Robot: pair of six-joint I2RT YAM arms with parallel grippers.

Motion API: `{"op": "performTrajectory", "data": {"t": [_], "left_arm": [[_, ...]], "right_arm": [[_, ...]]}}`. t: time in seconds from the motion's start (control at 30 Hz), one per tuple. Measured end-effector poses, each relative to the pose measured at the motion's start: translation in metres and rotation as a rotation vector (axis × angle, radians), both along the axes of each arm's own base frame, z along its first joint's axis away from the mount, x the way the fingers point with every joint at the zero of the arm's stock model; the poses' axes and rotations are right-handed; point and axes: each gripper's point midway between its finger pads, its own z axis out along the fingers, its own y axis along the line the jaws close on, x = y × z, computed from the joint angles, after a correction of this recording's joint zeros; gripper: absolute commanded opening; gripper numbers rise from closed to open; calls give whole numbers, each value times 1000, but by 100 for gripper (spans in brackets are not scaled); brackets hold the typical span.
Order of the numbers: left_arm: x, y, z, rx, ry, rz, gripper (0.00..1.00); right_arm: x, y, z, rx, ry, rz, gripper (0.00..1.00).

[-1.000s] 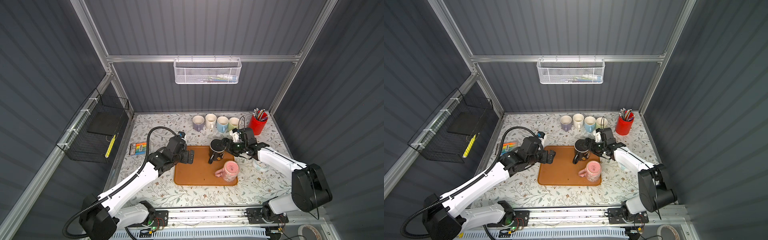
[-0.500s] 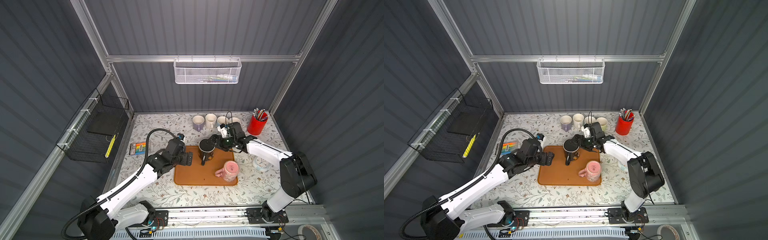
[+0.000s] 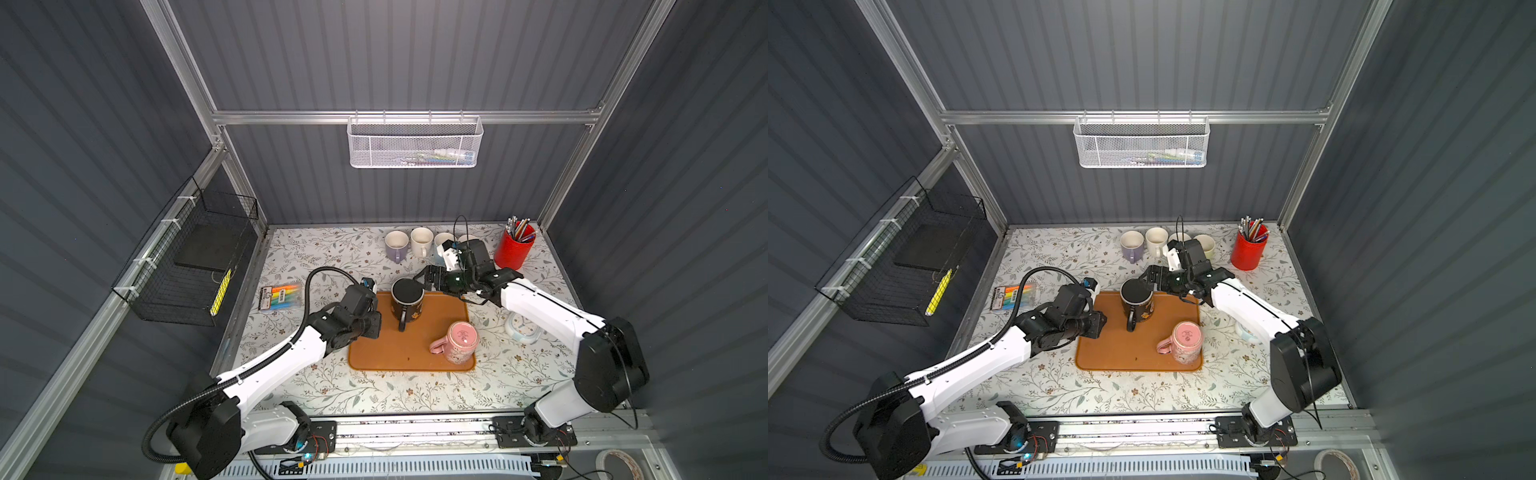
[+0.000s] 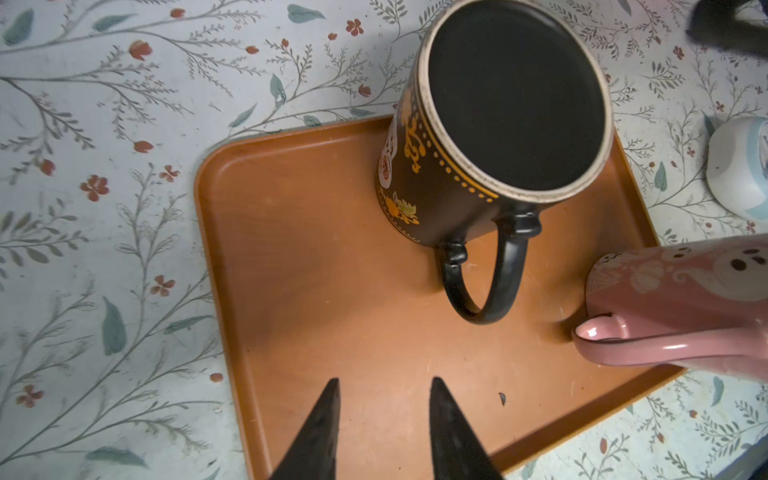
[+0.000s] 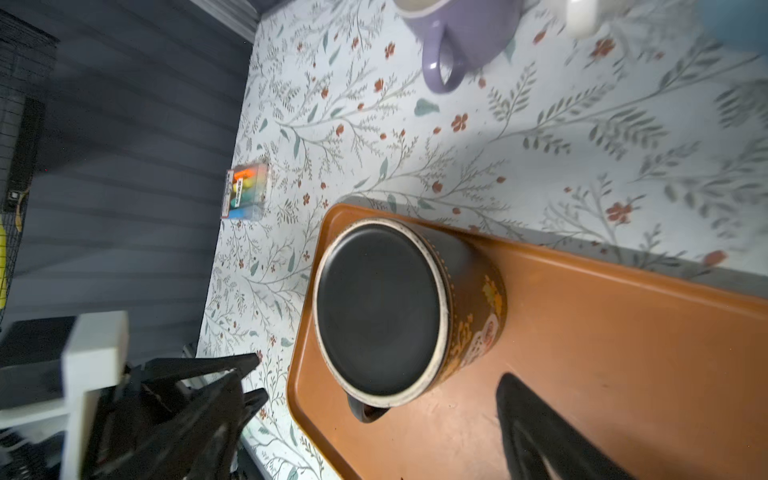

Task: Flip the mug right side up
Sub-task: 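Lower the right gripper onto the upside-down black mug on the tray, then close the right gripper on the black mug's base and grip it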

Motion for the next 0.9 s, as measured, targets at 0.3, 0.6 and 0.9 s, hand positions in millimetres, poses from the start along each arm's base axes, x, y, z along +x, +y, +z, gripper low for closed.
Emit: {"op": "performTrajectory", "data": {"t": [0.3, 0.6, 0.9], "left_arm": [[2, -32, -40, 28, 52, -55, 26], [-2, -73, -45, 23, 40, -127, 24], [-2, -68, -30, 21, -10, -105, 29]], "right_arm": [[-22, -37, 16, -89, -76, -72, 93], [-40, -62, 12, -169, -73, -106, 93], [-45, -65, 2, -256, -66, -118, 87]]}}
